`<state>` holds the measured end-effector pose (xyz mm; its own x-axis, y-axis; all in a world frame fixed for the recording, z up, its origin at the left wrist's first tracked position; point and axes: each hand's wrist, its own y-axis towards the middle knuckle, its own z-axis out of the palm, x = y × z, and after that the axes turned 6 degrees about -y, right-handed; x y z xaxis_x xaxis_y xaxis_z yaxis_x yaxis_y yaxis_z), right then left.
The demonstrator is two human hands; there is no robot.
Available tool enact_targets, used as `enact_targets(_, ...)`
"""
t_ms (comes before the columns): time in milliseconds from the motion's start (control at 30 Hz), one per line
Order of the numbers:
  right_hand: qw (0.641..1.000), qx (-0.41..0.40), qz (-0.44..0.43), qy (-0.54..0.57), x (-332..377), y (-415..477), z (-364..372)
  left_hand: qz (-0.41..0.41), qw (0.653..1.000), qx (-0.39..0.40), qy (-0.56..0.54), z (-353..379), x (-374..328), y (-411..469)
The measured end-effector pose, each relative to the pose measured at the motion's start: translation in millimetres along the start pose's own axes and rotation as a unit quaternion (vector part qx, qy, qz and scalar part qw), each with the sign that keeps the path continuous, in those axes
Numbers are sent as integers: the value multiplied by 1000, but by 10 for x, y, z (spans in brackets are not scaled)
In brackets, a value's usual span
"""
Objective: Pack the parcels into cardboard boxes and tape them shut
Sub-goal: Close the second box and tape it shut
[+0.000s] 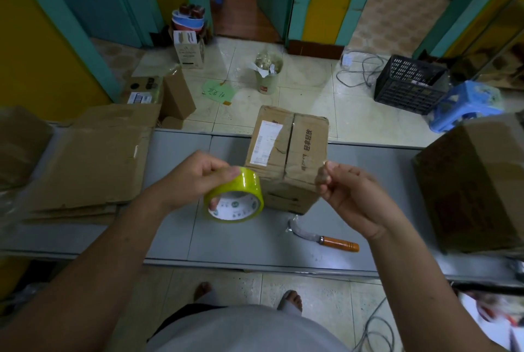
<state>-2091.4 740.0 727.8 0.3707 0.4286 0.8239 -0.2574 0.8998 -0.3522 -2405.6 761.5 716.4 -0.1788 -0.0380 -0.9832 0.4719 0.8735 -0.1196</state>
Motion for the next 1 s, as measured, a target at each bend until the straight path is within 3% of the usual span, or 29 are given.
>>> enact_targets(100, 1000, -8, 24, 2, -49, -34, -92, -10, 999, 13, -50, -105, 161, 14)
enact_targets(233, 999, -48, 15, -15, -163, -56, -97, -37, 983, -85, 155, -177, 321, 137)
enact_targets(300, 998, -61, 18, -10, -194, -44, -137, -39, 976, -98, 188, -224, 300, 182)
enact_targets(467, 997, -69, 14, 36, -75, -80, -278, -39, 999, -19, 11, -389, 293, 158)
enact_targets(600, 997, -82, 0, -11, -82, -86, -324, -23, 985, -94, 142, -467, 449, 206)
enact_targets(733, 992, -121, 23, -31, -258, -39, -374, -51, 968, -116, 218, -473, 489, 305)
enact_targets(1000, 986, -159, 51, -13, -367, -8, -606, -153, 931, -87, 320, -534, 446, 485)
